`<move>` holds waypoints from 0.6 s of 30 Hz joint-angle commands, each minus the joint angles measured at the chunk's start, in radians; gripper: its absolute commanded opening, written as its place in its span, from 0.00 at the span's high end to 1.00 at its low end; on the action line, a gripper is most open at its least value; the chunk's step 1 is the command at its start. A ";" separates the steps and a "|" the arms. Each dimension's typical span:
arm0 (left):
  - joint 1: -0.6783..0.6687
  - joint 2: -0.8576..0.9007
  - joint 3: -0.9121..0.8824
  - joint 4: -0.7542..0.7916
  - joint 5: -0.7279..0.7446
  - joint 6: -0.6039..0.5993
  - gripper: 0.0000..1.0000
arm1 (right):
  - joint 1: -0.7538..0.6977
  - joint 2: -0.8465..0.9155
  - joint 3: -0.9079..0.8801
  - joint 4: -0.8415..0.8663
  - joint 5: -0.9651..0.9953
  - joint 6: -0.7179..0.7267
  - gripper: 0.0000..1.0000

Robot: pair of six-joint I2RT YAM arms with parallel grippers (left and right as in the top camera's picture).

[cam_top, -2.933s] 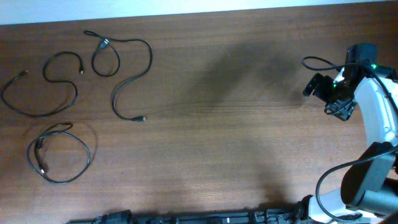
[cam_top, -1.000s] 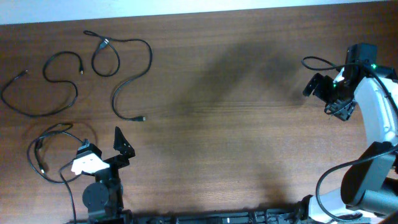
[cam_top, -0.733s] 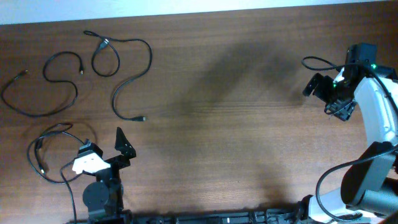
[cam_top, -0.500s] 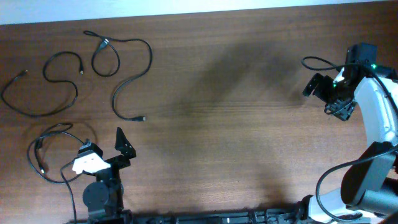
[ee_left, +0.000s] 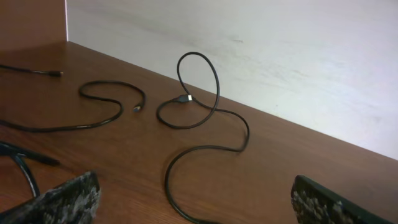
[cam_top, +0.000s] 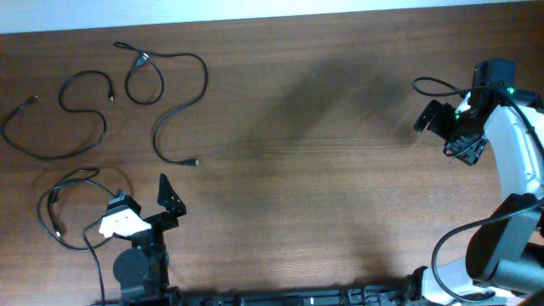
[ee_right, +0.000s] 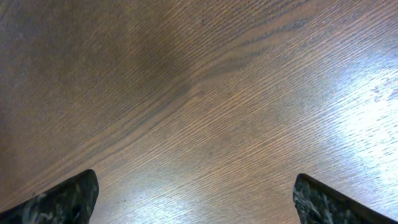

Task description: Untangle cables

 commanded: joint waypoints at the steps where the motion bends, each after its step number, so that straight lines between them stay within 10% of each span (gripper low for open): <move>1: -0.043 -0.006 -0.010 0.005 0.011 -0.010 0.01 | 0.002 0.005 0.007 0.000 0.009 0.005 0.02; 18: -0.048 -0.006 -0.010 0.005 0.011 -0.010 0.01 | 0.002 0.005 0.007 0.000 0.009 0.005 0.01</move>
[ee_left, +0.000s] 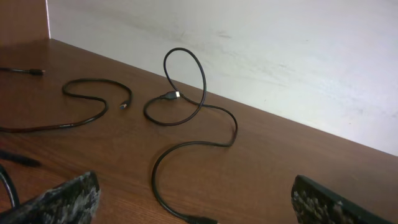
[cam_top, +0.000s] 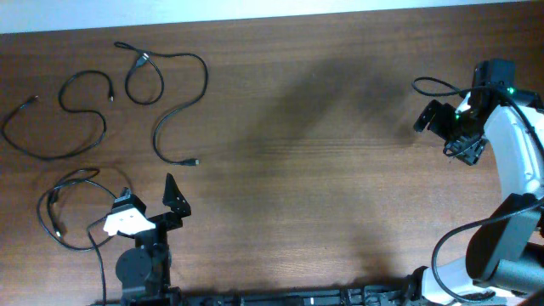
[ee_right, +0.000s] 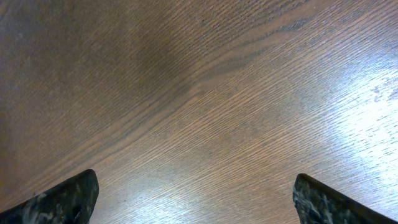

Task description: Untangle cables

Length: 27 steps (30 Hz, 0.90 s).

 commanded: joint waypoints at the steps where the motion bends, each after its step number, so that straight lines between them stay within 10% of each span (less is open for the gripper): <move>1: -0.003 -0.006 -0.010 0.005 0.011 -0.010 0.01 | 0.002 0.005 0.007 0.000 0.009 0.005 0.01; 27: -0.003 -0.006 -0.010 0.005 0.011 -0.010 0.01 | 0.002 -0.073 0.007 0.000 0.009 0.006 0.01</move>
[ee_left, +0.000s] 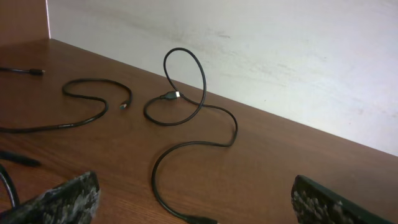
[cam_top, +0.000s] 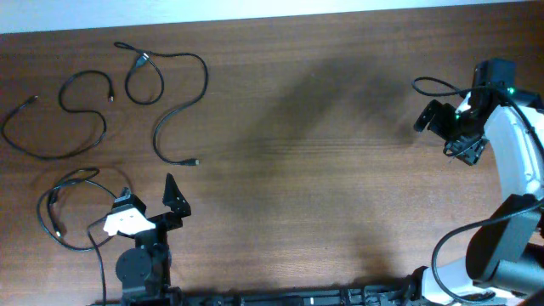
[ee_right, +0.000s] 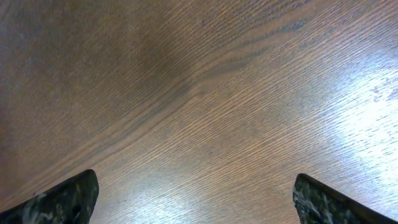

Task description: Untangle cables

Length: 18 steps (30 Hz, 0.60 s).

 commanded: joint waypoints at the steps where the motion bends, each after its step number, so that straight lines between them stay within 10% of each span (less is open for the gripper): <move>1: -0.003 -0.006 -0.010 0.005 0.011 -0.010 0.01 | 0.002 -0.082 0.007 0.000 0.009 0.005 0.01; 18: -0.003 -0.006 -0.010 0.005 0.011 -0.010 0.01 | 0.002 -0.356 0.007 0.000 0.009 0.005 0.01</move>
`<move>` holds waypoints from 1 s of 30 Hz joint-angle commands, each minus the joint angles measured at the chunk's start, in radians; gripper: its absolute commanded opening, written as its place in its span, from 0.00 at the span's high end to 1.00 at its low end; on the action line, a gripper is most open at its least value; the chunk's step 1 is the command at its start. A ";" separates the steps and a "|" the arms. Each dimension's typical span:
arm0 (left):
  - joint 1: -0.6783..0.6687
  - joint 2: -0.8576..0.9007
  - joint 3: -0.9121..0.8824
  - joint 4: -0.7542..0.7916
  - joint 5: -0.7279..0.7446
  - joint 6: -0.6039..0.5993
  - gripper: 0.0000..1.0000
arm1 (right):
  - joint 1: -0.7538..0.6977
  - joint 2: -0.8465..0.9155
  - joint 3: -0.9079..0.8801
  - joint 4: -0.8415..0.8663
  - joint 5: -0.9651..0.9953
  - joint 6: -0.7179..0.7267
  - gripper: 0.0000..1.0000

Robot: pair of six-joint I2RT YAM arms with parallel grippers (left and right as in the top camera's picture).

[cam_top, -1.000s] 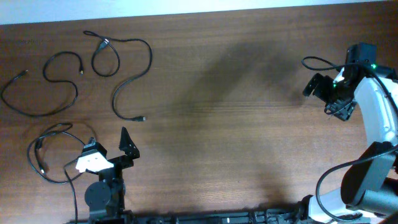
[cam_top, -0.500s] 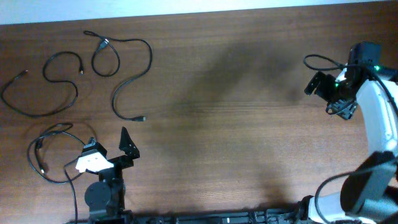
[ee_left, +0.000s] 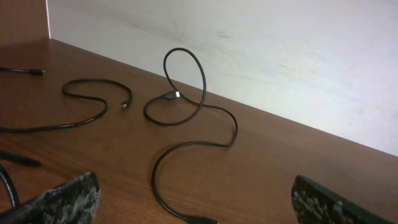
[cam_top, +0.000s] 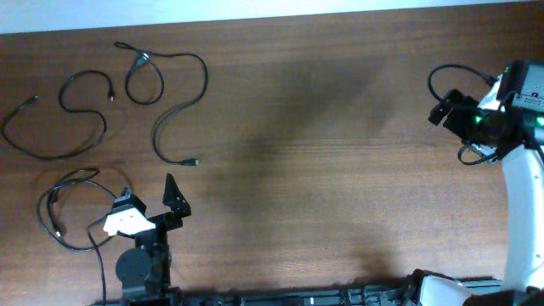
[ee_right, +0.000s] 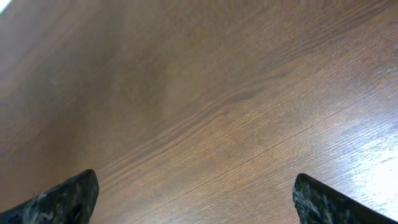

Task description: Untangle cables

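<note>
Three black cables lie apart at the table's left. A looped cable (cam_top: pixel 161 81) is at the back, and the left wrist view shows its loop standing up (ee_left: pixel 186 106). An S-shaped cable (cam_top: pixel 64 119) lies left of it (ee_left: pixel 93 109). A third coil (cam_top: pixel 59 208) sits near the front. My left gripper (cam_top: pixel 147 201) stands open beside that coil, nothing between its fingers (ee_left: pixel 62 199). My right gripper (cam_top: pixel 459 127) hangs open over bare wood at the far right, fingertips (ee_right: pixel 329 202) wide apart.
The brown wooden table (cam_top: pixel 323 170) ends at a white wall along its far edge (ee_left: pixel 280 56). The right arm's own black lead (cam_top: pixel 450 72) loops beside its wrist. The left arm's base (cam_top: pixel 136 268) stands at the front edge.
My right gripper has shifted a little to the right, and its wrist view now shows a different patch of wood. The left gripper and all cables are unchanged.
At first my left gripper stood open slightly further back, near the front coil. By 1.5 s ago it had drawn back slightly and turned a little, then stayed put. The right gripper held open at the far right until its small shift now. The cables never moved.
</note>
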 commanded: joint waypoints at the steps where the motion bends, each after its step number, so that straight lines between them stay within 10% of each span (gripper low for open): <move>1: -0.003 -0.006 -0.010 0.005 0.011 -0.010 0.01 | 0.002 -0.066 0.007 0.000 0.009 0.005 0.02; 30: -0.003 -0.006 -0.010 0.005 0.011 -0.010 0.01 | 0.224 -0.896 0.006 -0.001 0.009 0.005 0.01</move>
